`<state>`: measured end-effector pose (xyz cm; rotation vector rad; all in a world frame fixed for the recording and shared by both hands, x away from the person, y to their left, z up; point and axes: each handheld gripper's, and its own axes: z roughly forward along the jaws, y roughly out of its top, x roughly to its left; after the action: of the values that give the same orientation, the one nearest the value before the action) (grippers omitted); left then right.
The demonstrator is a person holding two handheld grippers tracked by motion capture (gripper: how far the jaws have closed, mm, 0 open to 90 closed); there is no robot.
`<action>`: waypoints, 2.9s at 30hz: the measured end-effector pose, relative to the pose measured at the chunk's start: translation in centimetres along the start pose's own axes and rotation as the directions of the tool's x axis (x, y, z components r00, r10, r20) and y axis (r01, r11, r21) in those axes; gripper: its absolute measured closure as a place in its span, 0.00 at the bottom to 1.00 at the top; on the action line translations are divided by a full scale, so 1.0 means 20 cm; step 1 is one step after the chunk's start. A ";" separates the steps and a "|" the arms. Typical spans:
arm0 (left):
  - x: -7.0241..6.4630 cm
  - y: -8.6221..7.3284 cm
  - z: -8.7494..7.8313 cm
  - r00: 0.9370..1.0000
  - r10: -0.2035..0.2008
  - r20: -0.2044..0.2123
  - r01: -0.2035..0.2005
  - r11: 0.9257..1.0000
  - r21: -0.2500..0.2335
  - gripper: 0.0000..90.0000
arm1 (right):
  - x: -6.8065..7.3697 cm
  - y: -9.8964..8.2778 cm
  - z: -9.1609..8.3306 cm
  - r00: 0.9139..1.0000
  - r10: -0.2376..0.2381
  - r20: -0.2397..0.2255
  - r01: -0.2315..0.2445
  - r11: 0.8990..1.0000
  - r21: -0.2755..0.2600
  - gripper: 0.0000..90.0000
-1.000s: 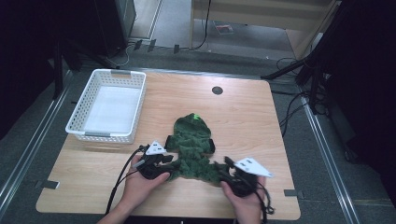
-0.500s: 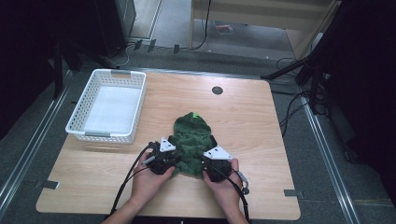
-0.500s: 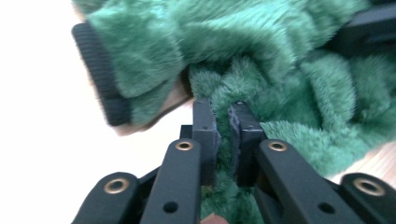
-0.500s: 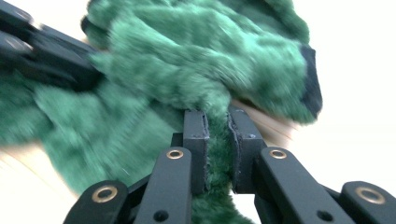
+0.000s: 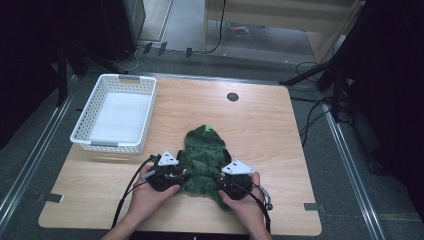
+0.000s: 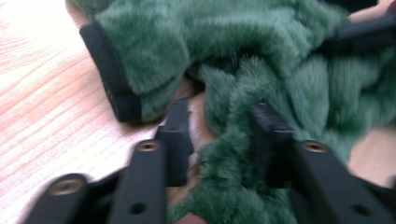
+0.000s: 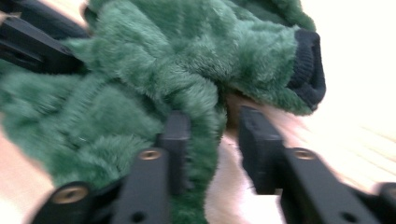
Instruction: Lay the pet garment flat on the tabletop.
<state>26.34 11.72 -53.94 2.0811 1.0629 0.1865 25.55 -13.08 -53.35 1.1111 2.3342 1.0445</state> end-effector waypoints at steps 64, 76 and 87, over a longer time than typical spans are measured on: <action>0.15 0.41 0.24 0.997 0.034 -0.075 -0.043 0.992 -0.123 0.77 | -0.45 0.23 0.19 0.946 0.306 -0.110 -0.301 0.952 0.057 0.56; 0.18 0.36 0.32 0.993 0.068 -0.096 -0.068 0.998 -0.003 0.94 | -0.41 0.11 0.17 0.973 0.221 -0.061 -0.219 0.975 0.046 0.95; 0.13 0.35 0.13 0.997 0.018 -0.072 -0.030 0.985 -0.171 0.63 | -0.36 0.19 0.01 0.987 0.145 -0.066 -0.153 0.978 -0.142 0.67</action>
<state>33.57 9.68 -51.37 1.9447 1.0267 0.3537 32.18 -16.90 -50.73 1.2298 2.2010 1.2939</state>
